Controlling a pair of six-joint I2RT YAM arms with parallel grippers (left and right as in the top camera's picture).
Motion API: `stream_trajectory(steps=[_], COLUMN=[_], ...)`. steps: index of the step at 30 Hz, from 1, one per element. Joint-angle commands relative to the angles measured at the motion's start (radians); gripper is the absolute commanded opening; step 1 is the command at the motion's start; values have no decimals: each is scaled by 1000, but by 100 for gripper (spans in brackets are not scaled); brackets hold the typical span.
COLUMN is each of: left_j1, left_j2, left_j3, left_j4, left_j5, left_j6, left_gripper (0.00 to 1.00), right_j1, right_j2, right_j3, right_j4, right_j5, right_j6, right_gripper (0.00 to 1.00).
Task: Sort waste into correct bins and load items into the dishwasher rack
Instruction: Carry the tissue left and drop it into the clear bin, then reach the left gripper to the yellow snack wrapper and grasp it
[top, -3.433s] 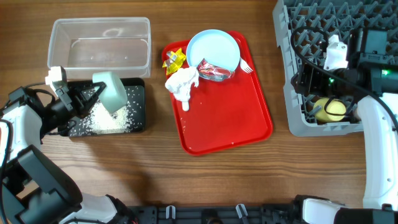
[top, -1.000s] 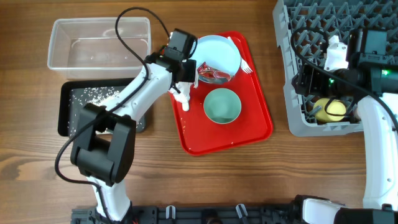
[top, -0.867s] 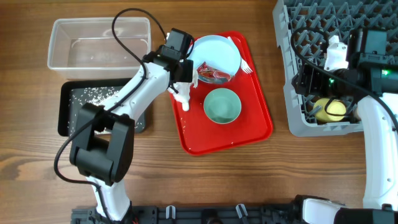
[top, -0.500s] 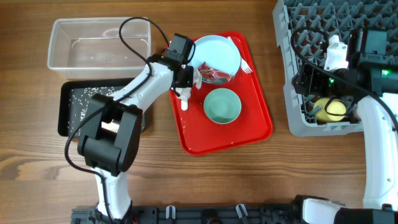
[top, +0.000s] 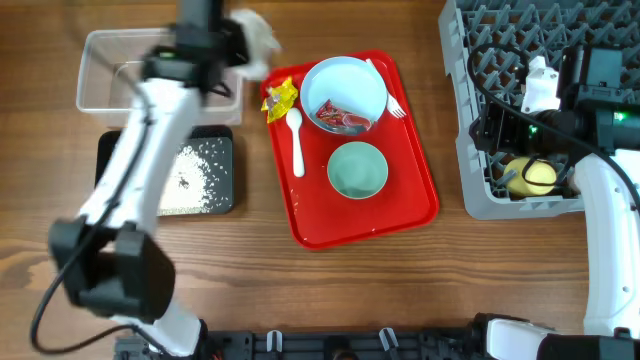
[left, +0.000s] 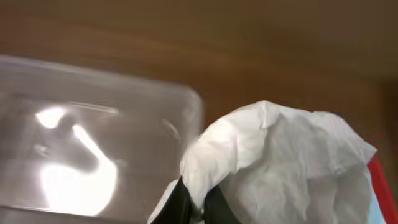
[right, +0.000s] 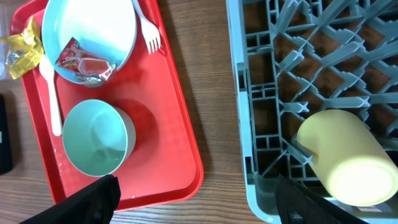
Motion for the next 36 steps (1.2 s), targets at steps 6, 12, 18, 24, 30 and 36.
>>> stream_trajectory(steps=[6, 12, 18, 24, 30, 36], left_j1=[204, 180, 61, -62, -107, -116], left_j2=[163, 114, 12, 130, 262, 324], left_j3=[-7, 26, 37, 36, 36, 36], left_j4=[6, -6, -96, -130, -146, -112], left_j5=[-79, -24, 229, 225, 225, 225], left_j6=[-2, 26, 130, 130, 126, 126], left_gripper=[41, 100, 99, 86, 81, 78], right_j1=[-3, -3, -3, -3, -3, -3], right_j2=[-8, -8, -8, -8, -8, -8], right_j3=[14, 14, 14, 14, 14, 14], right_j4=[0, -1, 3, -2, -11, -11], right_j5=[17, 17, 17, 17, 17, 17], right_j6=[-19, -20, -19, -20, -20, -20], right_gripper=[84, 84, 84, 84, 84, 84])
